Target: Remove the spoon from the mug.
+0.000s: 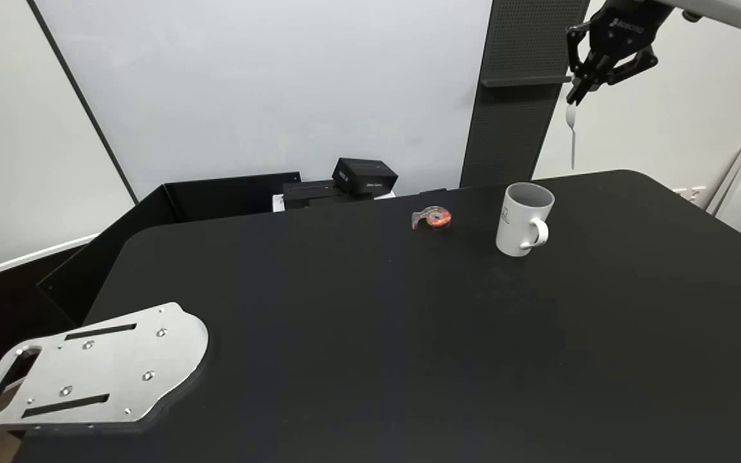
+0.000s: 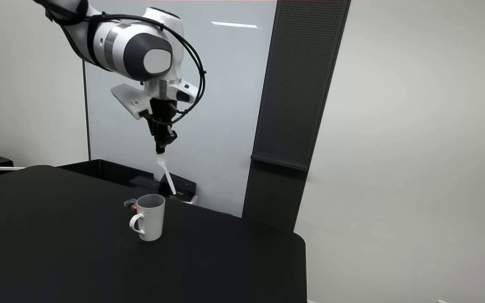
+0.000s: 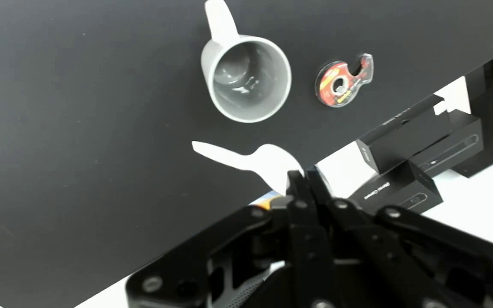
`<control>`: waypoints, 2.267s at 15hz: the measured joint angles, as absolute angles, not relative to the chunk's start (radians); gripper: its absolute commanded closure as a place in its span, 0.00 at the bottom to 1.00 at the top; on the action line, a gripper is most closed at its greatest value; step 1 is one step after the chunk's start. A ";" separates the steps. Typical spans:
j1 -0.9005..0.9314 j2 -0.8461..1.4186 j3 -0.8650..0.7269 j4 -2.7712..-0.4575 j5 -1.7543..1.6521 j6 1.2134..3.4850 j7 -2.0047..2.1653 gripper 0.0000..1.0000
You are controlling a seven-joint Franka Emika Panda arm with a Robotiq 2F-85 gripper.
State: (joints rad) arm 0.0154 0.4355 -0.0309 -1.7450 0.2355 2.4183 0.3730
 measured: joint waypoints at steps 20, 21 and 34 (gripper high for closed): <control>0.113 0.662 -0.225 -1.871 -0.133 2.521 0.503 0.99; 0.120 0.678 -0.235 -1.872 -0.137 2.532 0.512 0.99; 0.069 0.660 -0.133 -1.818 0.031 2.505 0.346 0.05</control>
State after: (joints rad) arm 0.0689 0.6599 -0.1335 -1.8185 0.0314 2.5053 0.3463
